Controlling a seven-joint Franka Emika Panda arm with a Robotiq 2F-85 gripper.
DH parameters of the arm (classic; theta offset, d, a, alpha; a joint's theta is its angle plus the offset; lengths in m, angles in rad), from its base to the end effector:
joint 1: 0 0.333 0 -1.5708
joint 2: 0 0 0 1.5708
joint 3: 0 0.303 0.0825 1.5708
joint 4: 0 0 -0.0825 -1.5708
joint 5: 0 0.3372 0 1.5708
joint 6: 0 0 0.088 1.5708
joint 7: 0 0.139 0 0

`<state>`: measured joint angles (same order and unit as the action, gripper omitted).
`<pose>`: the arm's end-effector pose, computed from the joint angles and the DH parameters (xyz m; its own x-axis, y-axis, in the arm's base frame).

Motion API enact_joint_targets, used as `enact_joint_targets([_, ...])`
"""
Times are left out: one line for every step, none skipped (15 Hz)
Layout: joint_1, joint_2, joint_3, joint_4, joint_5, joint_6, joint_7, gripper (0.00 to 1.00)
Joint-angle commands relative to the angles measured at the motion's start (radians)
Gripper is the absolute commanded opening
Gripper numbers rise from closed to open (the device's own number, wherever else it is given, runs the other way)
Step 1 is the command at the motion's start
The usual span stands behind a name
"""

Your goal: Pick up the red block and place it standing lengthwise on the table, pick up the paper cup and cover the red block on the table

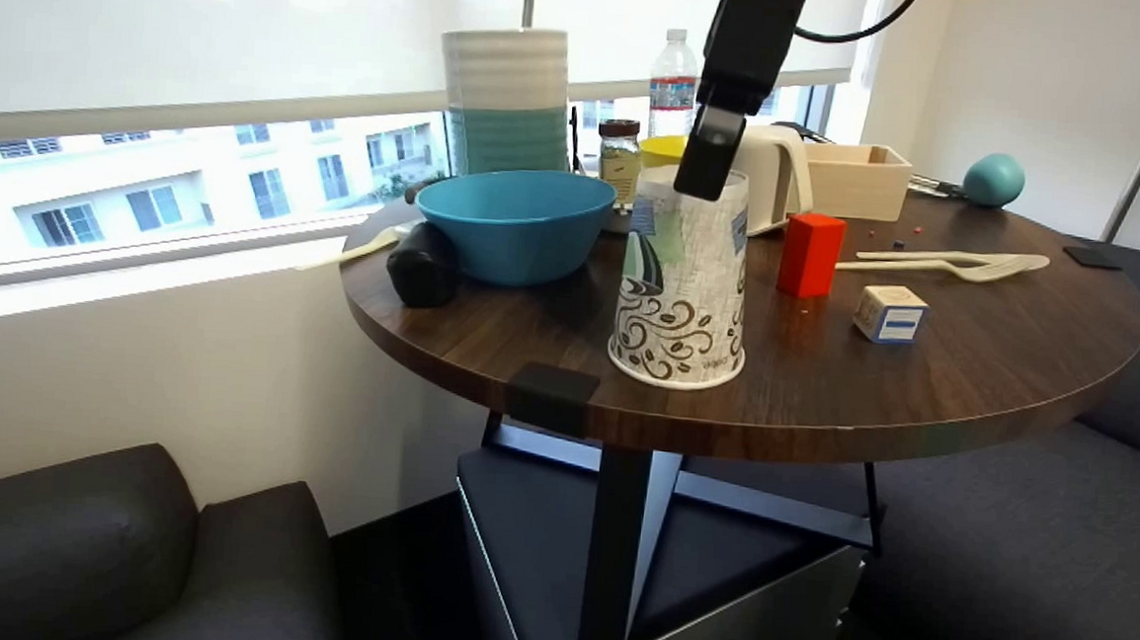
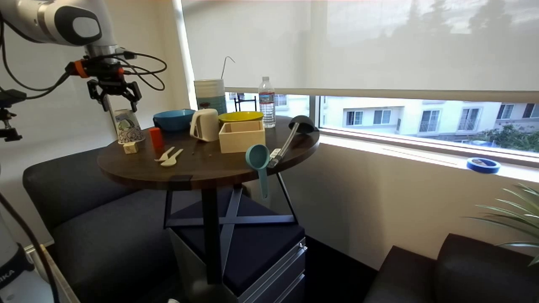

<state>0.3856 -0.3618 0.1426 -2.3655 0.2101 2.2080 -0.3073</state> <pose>0.3605 0.2276 0.4597 0.7357 0.6382 0.2269 0.6665 -0.7418 -0.0745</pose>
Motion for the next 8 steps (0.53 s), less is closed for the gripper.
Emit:
enact_joint_targets([-0.011, 0.021, 0.011, 0.010, 0.028, 0.004, -0.013, 0.93])
enact_joint_targets([-0.013, 0.022, 0.011, 0.009, 0.027, 0.005, -0.012, 0.81])
enact_joint_targets([-0.015, 0.021, 0.011, 0.008, 0.026, 0.006, -0.012, 0.69])
enact_joint_targets([-0.016, 0.022, 0.011, 0.008, 0.025, 0.006, -0.012, 0.62])
enact_joint_targets([-0.018, 0.020, 0.012, 0.007, 0.021, 0.006, -0.010, 0.55])
enact_joint_targets([-0.020, 0.017, 0.012, 0.007, 0.017, 0.006, -0.008, 0.47])
enact_joint_targets([-0.022, 0.012, 0.013, 0.008, 0.011, 0.003, -0.004, 0.42])
enact_joint_targets([-0.027, 0.002, 0.015, 0.008, 0.000, -0.003, 0.002, 0.40])
